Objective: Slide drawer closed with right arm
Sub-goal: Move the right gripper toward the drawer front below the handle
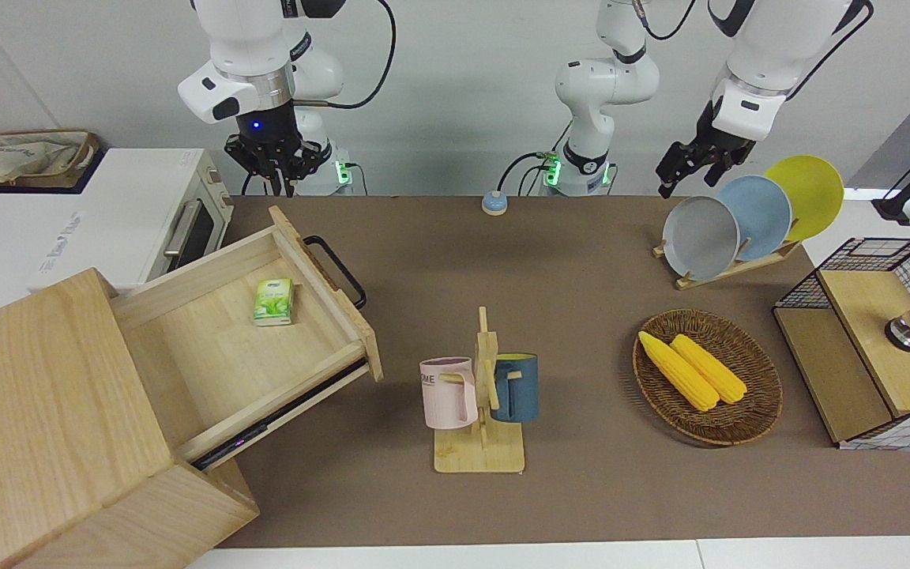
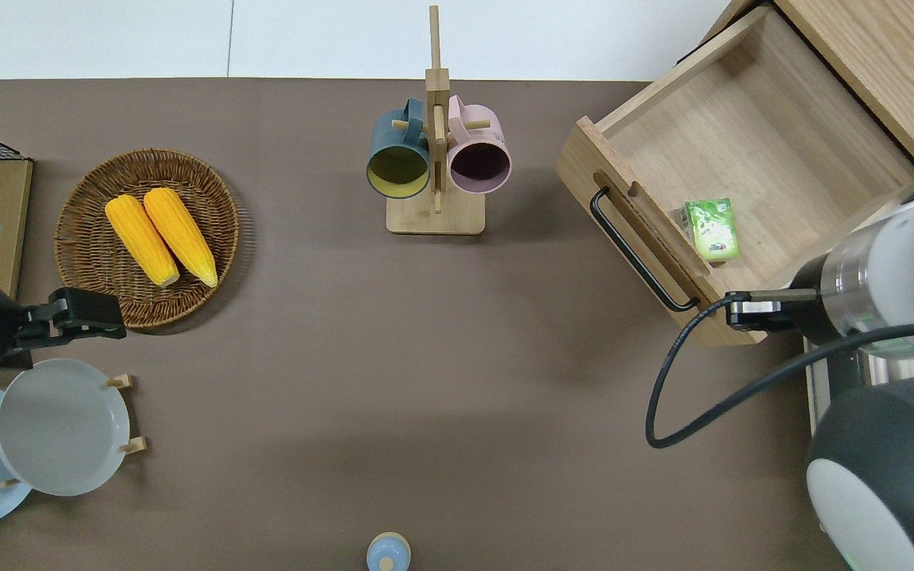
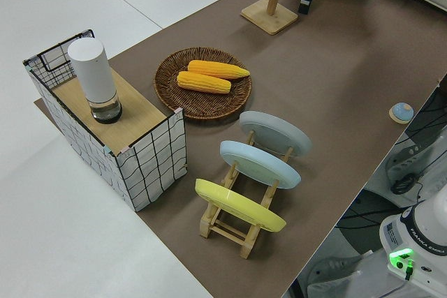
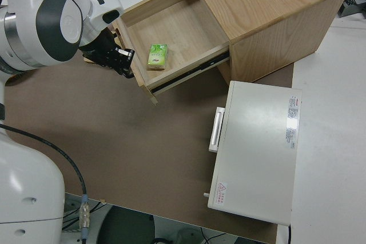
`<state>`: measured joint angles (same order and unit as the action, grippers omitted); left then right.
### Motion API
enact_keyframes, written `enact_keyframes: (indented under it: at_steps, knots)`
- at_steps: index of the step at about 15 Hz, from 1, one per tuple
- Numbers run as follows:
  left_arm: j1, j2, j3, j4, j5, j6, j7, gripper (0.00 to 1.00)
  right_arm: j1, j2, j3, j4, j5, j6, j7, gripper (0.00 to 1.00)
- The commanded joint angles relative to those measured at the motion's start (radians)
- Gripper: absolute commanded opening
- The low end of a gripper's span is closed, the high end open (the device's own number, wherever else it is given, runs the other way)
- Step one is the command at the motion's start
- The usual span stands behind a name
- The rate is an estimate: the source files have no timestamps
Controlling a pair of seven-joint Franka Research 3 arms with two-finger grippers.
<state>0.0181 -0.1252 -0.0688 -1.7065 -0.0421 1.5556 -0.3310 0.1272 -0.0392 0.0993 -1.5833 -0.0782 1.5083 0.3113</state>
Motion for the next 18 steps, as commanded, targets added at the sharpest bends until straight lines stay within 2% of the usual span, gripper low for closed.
enact_keyframes:
  at_steps: [1, 5, 11, 15, 18]
  knots:
    - [-0.001, -0.008, 0.004, 0.004, -0.001, -0.015, 0.009, 0.99, 0.006, 0.001, 0.007, 0.011, 0.0, -0.019, 0.08, 0.001]
    - [-0.001, -0.008, 0.004, 0.004, -0.001, -0.015, 0.009, 0.99, 0.014, -0.001, 0.007, 0.012, 0.024, -0.039, 0.146, 0.0]
    - [-0.001, -0.008, 0.004, 0.004, -0.001, -0.017, 0.009, 0.99, 0.078, -0.019, 0.003, -0.006, 0.107, -0.037, 0.402, 0.0]
    - [-0.001, -0.008, 0.004, 0.004, -0.001, -0.017, 0.009, 0.99, 0.132, -0.033, -0.003, -0.049, 0.11, -0.017, 0.569, 0.0]
    - [-0.001, -0.008, 0.004, 0.004, -0.001, -0.015, 0.009, 0.99, 0.18, -0.03, -0.003, -0.109, 0.109, 0.071, 0.696, 0.0]
